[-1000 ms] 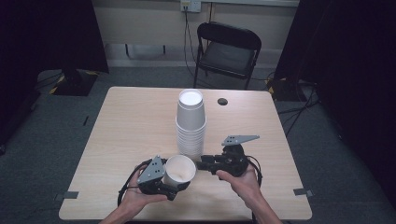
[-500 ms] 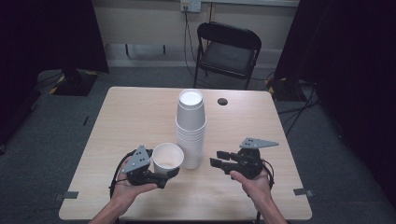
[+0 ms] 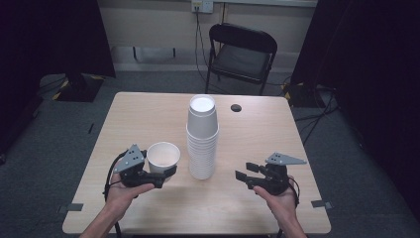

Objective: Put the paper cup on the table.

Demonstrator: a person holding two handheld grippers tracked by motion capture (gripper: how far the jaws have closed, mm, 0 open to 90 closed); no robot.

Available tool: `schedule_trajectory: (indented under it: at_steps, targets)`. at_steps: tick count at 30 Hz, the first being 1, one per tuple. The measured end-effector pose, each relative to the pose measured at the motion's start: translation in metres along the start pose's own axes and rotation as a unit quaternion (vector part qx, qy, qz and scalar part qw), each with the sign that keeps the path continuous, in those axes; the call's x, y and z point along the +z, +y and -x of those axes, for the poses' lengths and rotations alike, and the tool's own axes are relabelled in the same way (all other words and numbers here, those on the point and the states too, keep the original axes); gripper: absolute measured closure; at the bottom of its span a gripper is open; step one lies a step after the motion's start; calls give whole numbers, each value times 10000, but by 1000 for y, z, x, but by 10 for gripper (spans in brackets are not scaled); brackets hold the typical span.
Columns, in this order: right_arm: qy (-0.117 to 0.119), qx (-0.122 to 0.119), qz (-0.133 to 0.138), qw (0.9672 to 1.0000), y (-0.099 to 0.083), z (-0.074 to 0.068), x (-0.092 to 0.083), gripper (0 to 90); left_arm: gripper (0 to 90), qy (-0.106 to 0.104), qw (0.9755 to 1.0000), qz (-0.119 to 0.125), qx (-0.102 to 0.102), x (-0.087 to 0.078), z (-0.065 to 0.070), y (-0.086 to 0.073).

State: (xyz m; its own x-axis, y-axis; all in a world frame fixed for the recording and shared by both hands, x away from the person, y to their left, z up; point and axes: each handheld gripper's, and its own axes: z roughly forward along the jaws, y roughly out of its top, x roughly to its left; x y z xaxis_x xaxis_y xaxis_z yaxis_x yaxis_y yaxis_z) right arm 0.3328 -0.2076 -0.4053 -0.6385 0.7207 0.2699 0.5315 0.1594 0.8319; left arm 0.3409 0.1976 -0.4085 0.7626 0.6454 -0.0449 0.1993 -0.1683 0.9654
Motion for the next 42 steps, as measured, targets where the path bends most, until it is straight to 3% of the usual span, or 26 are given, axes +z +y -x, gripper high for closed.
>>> schedule_trajectory:
  at_steps: [3,7,8,11,16,19,20,27,33,38,42]
  targets:
    - [-41,47,-48,10000,-6,5,-2,390,143,191,9998,34,-96,-3,-8,3]
    - [-92,44,-68,9999,-11,9,-3,386,143,244,9997,48,-75,-3,-13,7]
    - [-121,62,-80,9999,-14,10,-6,379,143,272,9995,141,-120,-1,-16,8]
    - [-151,71,-81,9998,-16,11,-8,381,143,346,9992,78,-198,4,-19,8]
    - [-252,142,-44,9996,-20,15,-13,387,142,493,9987,21,-82,19,-28,11]
    - [-312,154,-80,9994,-23,18,-13,369,141,526,9985,70,-145,25,-33,11]
    - [-324,160,-89,9993,-25,20,-12,366,141,617,9980,133,-50,28,-37,11]
    - [-415,225,-130,9988,-29,26,-11,358,142,752,9965,236,-269,33,-51,6]
    - [-423,216,-151,9988,-30,26,-12,359,143,966,9950,9,-252,41,-64,-3]
    - [-430,185,-139,9988,-30,25,-11,361,141,1191,9920,-81,-407,49,-79,-13]
    - [-447,191,-159,9987,-31,25,-13,362,140,1199,9916,-213,-429,56,-84,-18]
